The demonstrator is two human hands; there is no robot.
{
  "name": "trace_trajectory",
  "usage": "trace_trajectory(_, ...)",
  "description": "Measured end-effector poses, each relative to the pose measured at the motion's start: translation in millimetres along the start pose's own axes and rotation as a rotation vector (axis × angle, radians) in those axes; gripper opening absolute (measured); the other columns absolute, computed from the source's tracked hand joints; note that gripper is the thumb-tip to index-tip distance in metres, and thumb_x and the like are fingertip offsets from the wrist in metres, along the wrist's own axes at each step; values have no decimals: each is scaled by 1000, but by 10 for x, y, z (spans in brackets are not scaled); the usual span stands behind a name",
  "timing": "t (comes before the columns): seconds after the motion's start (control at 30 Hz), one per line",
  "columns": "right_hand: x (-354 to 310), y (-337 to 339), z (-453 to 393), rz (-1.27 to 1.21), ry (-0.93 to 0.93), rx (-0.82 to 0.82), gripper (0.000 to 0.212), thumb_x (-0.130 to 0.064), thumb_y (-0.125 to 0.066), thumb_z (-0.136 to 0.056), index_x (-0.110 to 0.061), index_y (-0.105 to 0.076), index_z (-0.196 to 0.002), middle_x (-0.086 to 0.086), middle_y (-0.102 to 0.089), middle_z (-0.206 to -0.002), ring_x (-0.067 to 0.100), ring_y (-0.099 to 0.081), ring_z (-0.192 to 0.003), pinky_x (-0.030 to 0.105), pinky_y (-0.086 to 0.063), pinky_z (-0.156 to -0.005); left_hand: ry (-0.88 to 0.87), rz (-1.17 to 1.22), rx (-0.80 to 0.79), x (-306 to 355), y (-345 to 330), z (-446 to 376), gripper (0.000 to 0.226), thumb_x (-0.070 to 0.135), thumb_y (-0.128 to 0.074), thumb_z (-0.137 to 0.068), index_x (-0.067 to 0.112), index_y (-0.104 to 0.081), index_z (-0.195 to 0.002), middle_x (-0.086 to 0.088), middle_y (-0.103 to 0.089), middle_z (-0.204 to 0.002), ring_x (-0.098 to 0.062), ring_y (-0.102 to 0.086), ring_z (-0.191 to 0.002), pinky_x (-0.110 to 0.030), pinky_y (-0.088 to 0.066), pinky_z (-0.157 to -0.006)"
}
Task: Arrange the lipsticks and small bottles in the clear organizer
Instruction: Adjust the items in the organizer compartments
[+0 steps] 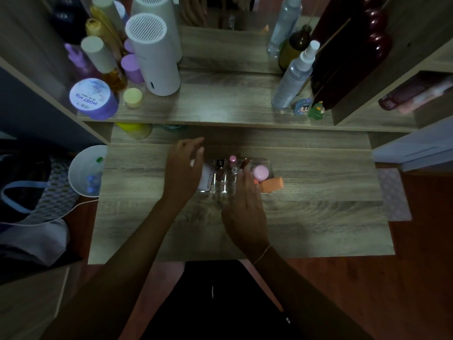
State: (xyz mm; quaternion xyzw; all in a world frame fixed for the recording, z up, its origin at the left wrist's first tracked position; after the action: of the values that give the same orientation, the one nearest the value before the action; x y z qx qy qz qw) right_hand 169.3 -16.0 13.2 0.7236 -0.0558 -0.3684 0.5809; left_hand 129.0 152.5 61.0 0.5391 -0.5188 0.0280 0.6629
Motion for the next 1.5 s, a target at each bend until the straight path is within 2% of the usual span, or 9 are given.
trace_trajectory(0.1,-80,34,-137,22,17,-12,86,-17,-56,-85,-8,-3,-151,9,2,-159,25,-4,-149,45,-11,-120,-31,-53,-74,17,-122,243,38,5,-50,-93,4,-49,-131,-18,-54,-133,-28,-49,-123,-32,-32,-104)
trace_trajectory(0.2,-52,7,-211,83,-15,-52,79,-22,-57,-86,-6,-13,-150,15,-13,-159,29,-14,-147,46,-16,-118,-83,-149,-168,53,-318,449,46,3,-54,-90,5,-45,-135,-18,-44,-144,-32,-38,-135,-46,-27,-112)
trace_trajectory(0.3,7,-10,-203,116,-28,-67,76,-28,-58,-90,-6,-16,-149,17,-20,-158,30,-18,-147,47,-18,-118,-162,-195,-200,97,-423,547,44,0,-55,-86,-2,-50,-130,-23,-48,-139,-38,-42,-131,-53,-33,-110)
trace_trajectory(0.57,-6,31,-234,123,-29,-92,75,-36,-46,-90,-5,-13,-149,18,-19,-158,31,-18,-147,47,-18,-118,-135,-209,-237,32,-483,558,47,18,-36,-91,-1,-48,-133,-22,-46,-141,-36,-40,-133,-47,-29,-113)
trace_trajectory(0.73,-23,15,-271,102,-35,-117,75,-31,-56,-91,-5,-17,-150,15,-17,-159,29,-15,-148,47,-15,-120,-112,-184,-193,39,-428,537,47,10,-48,-86,0,-47,-133,-22,-45,-141,-37,-39,-133,-42,-25,-110)
trace_trajectory(1.0,-61,21,-295,104,-26,-150,78,-34,-55,-93,-5,-12,-151,13,-11,-161,27,-9,-149,45,-10,-121,-99,-158,-165,55,-376,530,52,0,-58,-84,3,-46,-135,-20,-44,-143,-36,-38,-134,-49,-26,-108)
trace_trajectory(1.17,-72,54,-286,98,-21,-124,74,-29,-54,-94,-4,-13,-150,14,-13,-160,28,-10,-149,43,-9,-121,-111,-158,-154,76,-351,528,51,0,-57,-85,2,-46,-134,-21,-44,-143,-37,-39,-133,-41,-21,-106)
trace_trajectory(1.33,-67,71,-275,102,-15,-92,72,-26,-54,-93,-4,-15,-150,16,-16,-160,29,-13,-148,41,-9,-120,-111,-129,-170,97,-343,526,51,1,-56,-84,1,-46,-134,-22,-44,-143,-39,-40,-132,-54,-30,-107)
trace_trajectory(1.5,-68,62,-268,106,-16,-78,74,-29,-54,-93,-5,-14,-150,15,-15,-160,28,-13,-148,43,-11,-121,-95,-132,-178,60,-362,523,53,-1,-57,-85,3,-44,-136,-20,-42,-145,-37,-37,-134,-56,-29,-108)
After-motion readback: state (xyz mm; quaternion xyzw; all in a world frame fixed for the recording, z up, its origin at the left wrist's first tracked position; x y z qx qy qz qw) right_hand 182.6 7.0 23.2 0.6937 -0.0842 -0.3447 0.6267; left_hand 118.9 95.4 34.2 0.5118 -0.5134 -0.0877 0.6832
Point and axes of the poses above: each hand's wrist, its own z-axis away from the middle knuckle, its own y-axis out of the back of the hand, x = y × z, the point moved 10 cm from there along -z, towards the middle knuckle
